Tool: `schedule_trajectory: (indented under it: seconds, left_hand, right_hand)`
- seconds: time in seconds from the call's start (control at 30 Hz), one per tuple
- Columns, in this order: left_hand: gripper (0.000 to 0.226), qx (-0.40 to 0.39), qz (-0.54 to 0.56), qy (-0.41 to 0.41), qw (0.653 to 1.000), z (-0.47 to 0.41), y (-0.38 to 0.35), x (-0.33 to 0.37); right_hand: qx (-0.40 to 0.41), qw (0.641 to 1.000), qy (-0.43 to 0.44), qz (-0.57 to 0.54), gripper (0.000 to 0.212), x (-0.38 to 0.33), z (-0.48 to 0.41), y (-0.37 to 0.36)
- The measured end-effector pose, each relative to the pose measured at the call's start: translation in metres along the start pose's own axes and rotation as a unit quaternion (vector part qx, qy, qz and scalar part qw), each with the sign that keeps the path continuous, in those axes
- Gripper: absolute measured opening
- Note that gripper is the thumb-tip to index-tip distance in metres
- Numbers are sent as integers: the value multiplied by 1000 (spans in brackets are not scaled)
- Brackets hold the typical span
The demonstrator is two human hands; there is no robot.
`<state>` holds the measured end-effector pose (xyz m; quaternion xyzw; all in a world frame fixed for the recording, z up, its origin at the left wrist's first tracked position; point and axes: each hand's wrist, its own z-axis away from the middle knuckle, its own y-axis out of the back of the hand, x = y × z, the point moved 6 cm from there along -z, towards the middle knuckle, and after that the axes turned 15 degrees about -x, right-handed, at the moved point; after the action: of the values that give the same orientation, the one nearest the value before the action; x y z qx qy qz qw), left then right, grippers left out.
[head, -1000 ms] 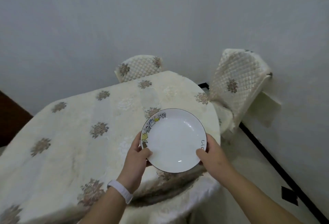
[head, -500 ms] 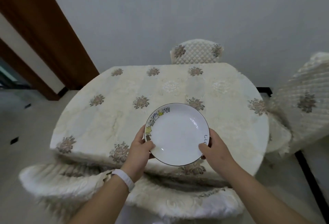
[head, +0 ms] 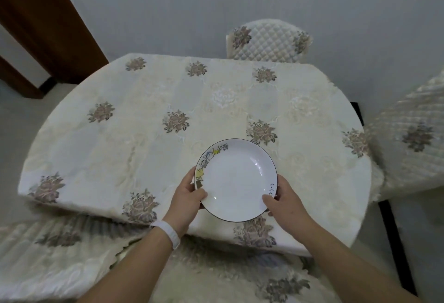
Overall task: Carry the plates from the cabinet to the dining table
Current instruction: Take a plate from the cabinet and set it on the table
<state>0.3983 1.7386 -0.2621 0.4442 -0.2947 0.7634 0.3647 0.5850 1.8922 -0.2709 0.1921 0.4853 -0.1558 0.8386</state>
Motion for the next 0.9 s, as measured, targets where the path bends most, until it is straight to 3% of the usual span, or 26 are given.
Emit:
schedule_trajectory:
  seconds: [0.3, 0.9]
  left_hand:
    - [71, -18, -11, 61, 998, -62, 21, -43]
    - [71, -51, -98, 92, 990, -100, 36, -85]
  right_hand:
    - [-1, 996, -91, 13, 49, 46, -56, -4]
    - [-2, 984, -163, 69, 47, 82, -88, -7]
